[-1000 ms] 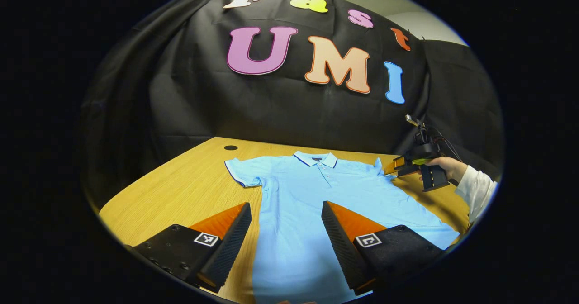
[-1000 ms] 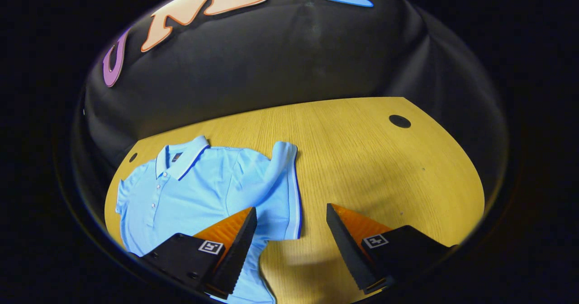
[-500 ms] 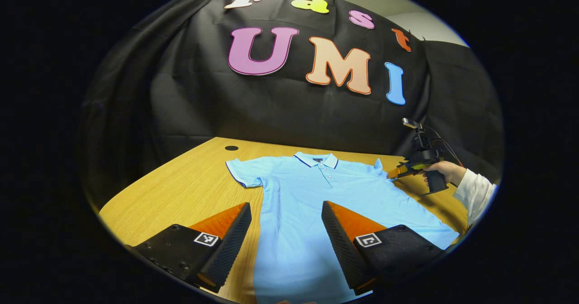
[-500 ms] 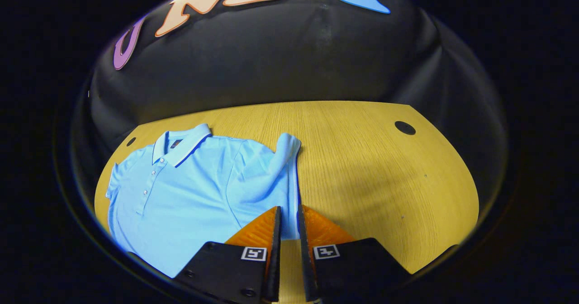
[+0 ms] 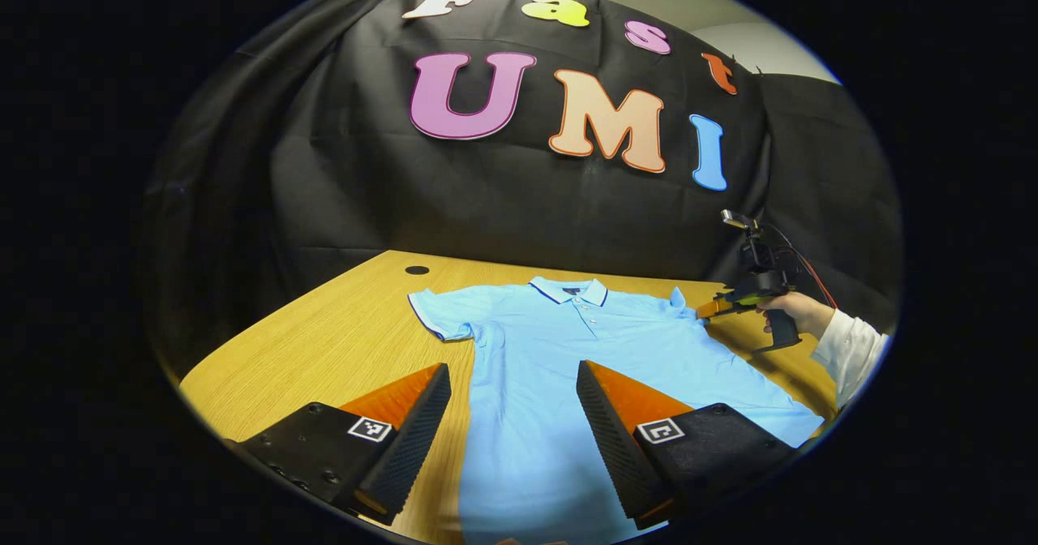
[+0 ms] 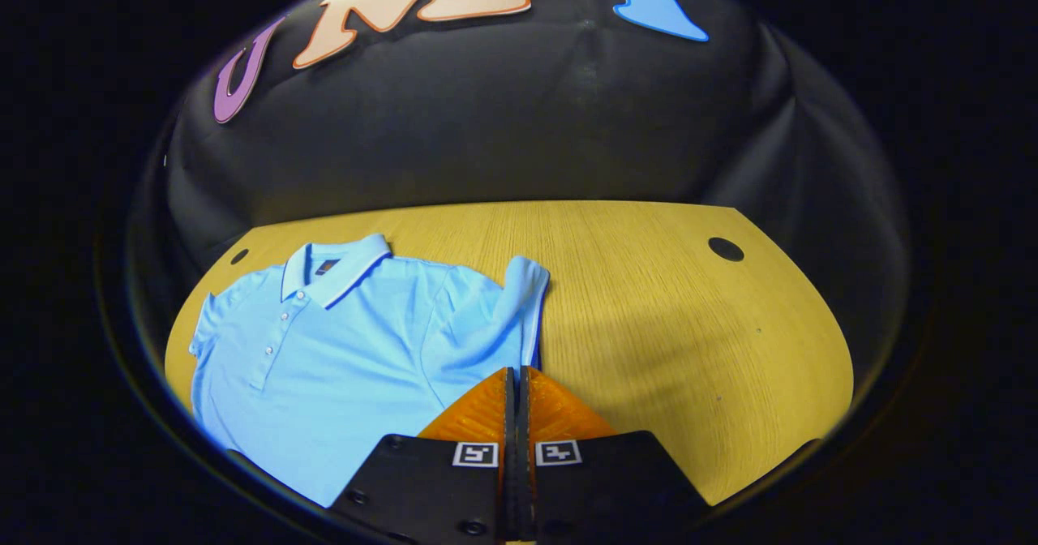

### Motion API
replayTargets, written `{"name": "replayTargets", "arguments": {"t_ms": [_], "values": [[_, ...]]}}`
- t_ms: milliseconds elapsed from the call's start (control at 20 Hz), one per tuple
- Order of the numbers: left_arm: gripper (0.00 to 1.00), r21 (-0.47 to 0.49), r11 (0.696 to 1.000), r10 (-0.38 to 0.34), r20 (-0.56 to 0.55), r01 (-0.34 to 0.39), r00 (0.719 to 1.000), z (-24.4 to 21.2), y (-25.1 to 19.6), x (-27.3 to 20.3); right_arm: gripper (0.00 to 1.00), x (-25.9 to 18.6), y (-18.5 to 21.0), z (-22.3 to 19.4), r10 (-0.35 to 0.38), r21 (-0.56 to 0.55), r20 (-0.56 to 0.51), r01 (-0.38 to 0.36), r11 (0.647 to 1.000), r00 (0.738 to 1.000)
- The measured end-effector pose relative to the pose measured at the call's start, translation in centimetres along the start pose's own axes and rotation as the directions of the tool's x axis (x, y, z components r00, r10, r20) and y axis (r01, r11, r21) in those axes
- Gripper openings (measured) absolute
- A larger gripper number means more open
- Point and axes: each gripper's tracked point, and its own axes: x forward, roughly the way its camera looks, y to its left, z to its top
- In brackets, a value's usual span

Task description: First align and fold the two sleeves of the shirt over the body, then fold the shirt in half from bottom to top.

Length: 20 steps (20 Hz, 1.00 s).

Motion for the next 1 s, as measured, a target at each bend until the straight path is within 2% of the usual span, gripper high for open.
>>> {"name": "replayTargets", "arguments": {"t_ms": [200,350,450,550,650,850,1000], "values": [[0.93,-0.007,1.0,-0.008,0.003,0.008,1.0,0.2,-0.1,-0.1,0.02,-1.5,3.6,2.6,0.098,0.04,0.092,-0.102,0.994,0.991],[0.94,-0.011,1.0,-0.01,0.007,0.01,1.0,0.3,-0.1,-0.1,0.02,-2.9,7.8,4.2,0.209,0.033,0.163,-0.217,0.976,0.964],[0.94,-0.011,1.0,-0.016,0.011,0.016,1.0,0.4,-0.2,-0.1,0.02,-3.8,11.1,4.4,0.295,-0.014,0.201,-0.299,0.954,0.934],[0.93,-0.014,1.0,-0.024,0.012,0.024,1.0,0.4,-0.3,-0.2,0.02,-4.7,14.5,4.1,0.375,-0.125,0.234,-0.355,0.926,0.897],[0.93,-0.015,0.999,-0.029,0.01,0.029,1.0,0.3,-0.2,-0.2,0.02,-5.8,18.1,2.6,0.453,-0.242,0.218,-0.402,0.883,0.865],[0.94,-0.024,0.999,-0.032,-0.004,0.032,0.999,0.0,-0.1,-0.2,0.02,-4.6,21.9,-2.5,0.475,-0.439,0.094,-0.392,0.808,0.875],[0.94,-0.021,0.999,-0.027,0.004,0.027,1.0,0.3,-0.1,-0.1,0.02,-4.0,22.7,-4.4,0.473,-0.487,0.056,-0.389,0.782,0.879]]}}
